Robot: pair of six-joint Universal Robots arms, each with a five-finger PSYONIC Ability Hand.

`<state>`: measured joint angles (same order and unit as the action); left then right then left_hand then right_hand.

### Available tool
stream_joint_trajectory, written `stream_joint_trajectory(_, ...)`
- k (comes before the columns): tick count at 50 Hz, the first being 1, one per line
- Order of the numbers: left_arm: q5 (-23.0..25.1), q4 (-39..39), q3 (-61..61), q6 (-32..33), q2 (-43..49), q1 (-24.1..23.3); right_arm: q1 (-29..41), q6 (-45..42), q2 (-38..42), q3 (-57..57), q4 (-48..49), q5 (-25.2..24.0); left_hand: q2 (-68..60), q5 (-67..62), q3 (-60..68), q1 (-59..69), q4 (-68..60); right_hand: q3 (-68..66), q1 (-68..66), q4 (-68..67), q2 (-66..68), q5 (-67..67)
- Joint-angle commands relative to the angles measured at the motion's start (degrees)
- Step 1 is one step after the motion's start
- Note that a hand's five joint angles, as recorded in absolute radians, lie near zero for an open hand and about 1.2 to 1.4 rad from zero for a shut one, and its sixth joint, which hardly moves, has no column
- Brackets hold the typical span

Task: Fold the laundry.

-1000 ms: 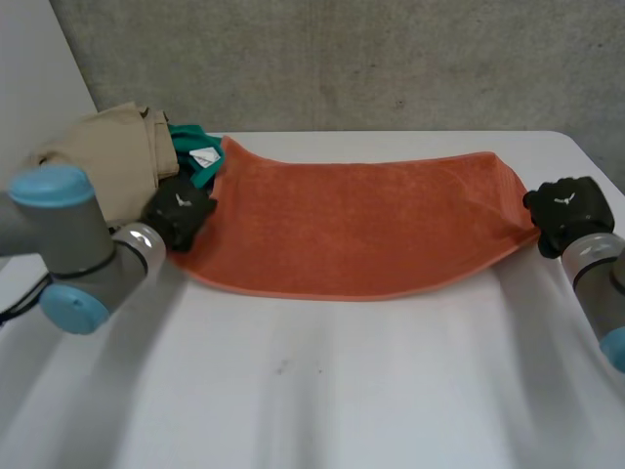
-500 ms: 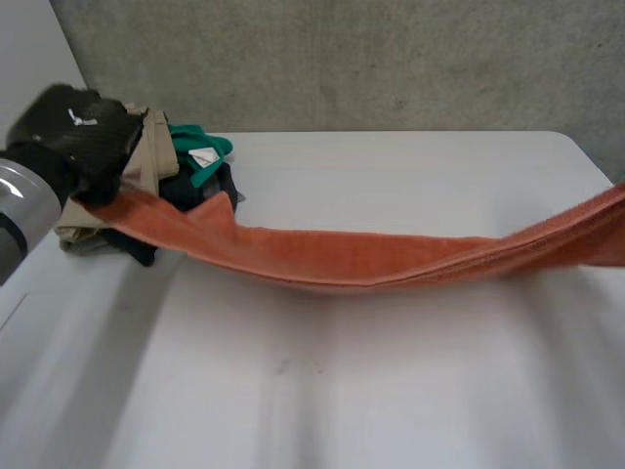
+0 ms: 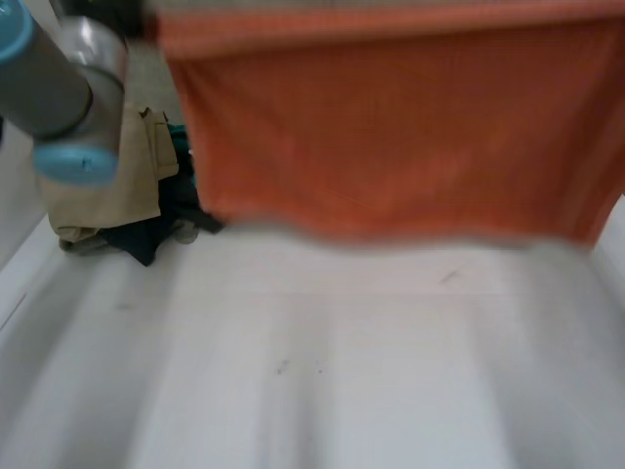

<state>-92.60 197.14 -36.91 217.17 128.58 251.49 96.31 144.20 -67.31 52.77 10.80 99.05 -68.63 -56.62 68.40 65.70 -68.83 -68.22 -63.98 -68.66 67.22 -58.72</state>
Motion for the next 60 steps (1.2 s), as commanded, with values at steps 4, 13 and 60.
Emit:
stream_joint_trajectory(4, -2.6, 12.8, 3.3, -1.0, -0.8, -0.2, 1.4, 1.7, -2.6, 0.3, 14.2, -0.9, -11.4, -13.4, 11.6, 14.3, -11.2, -11.8, -16.0, -11.3, 12.8, -11.3)
stream_joint_trajectory(13, -0.8, 12.5, -11.0, -3.4, -1.8, -0.7, 1.3, 1.7, 1.5, 6.8, 9.7, -5.0, -11.4, -13.4, 11.6, 14.3, -11.2, -11.8, -16.0, -11.3, 12.8, -11.3)
stream_joint_trajectory(60, -6.6, -20.9, -45.8, 15.0, -11.2, -5.7, -5.4, -24.8, 0.3, 35.3, -18.4, -8.6, -11.4, -13.4, 11.6, 14.3, -11.2, -11.8, -16.0, -11.3, 12.8, -11.3)
